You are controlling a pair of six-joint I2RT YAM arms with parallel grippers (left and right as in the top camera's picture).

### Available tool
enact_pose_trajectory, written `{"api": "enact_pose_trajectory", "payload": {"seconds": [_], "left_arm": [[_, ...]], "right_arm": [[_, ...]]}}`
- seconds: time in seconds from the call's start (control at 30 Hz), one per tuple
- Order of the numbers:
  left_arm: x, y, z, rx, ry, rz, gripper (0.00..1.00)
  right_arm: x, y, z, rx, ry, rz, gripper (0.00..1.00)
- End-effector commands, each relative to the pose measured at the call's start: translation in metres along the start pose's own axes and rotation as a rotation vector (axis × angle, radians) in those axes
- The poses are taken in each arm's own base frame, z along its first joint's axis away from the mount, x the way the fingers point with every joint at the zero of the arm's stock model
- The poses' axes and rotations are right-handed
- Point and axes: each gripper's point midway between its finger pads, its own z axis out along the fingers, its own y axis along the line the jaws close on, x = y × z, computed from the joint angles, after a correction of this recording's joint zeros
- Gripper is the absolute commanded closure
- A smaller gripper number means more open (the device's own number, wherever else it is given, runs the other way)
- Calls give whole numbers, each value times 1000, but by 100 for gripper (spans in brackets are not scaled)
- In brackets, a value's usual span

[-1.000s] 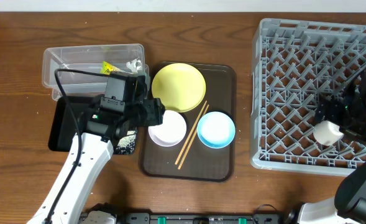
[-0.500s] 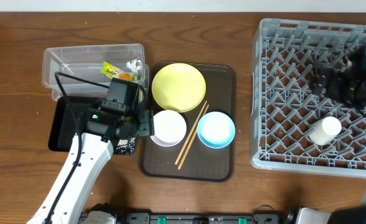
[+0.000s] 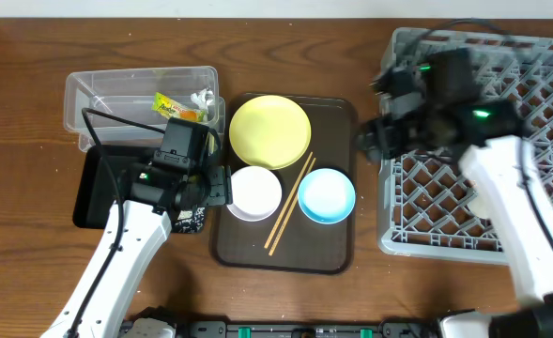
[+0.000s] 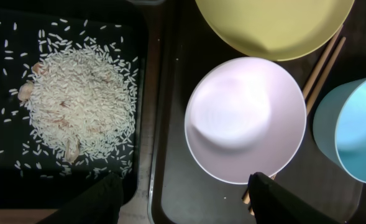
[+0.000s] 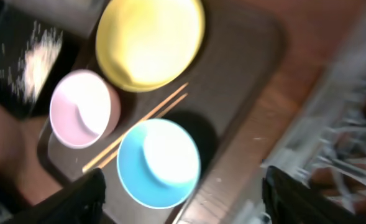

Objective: Sort waste into correct bins and load items into the dishwasher rack
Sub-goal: 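Reach right gripper to blue bowl, grasp its rim and lift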

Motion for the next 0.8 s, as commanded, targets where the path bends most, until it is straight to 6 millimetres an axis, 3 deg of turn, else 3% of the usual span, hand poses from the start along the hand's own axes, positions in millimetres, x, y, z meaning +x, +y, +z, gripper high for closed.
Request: {"api": "enact_pose_trajectory", "payload": {"seconds": [0.0,0.13,0.37,0.57,0.67,0.77], "left_arm": [[-3,2,-3,-10,-11,6,32],[-3,2,-3,-10,-12,6,32],[-3,2,-3,-10,-11,6,31],[-3,2,-3,-10,-11,6,31],[-3,2,-3,-10,-11,6,31],[-3,2,-3,-10,-11,6,31]], "right_arm": [[15,9,32,1,103,-47,28],[33,12,67,17,222,-67,32],[64,-6,116,88,395,-20,35],[84,-20,146,103,481,10,55],[88,-23,152,109,497,15,72],[88,-29,152,148,498,28,82]]}}
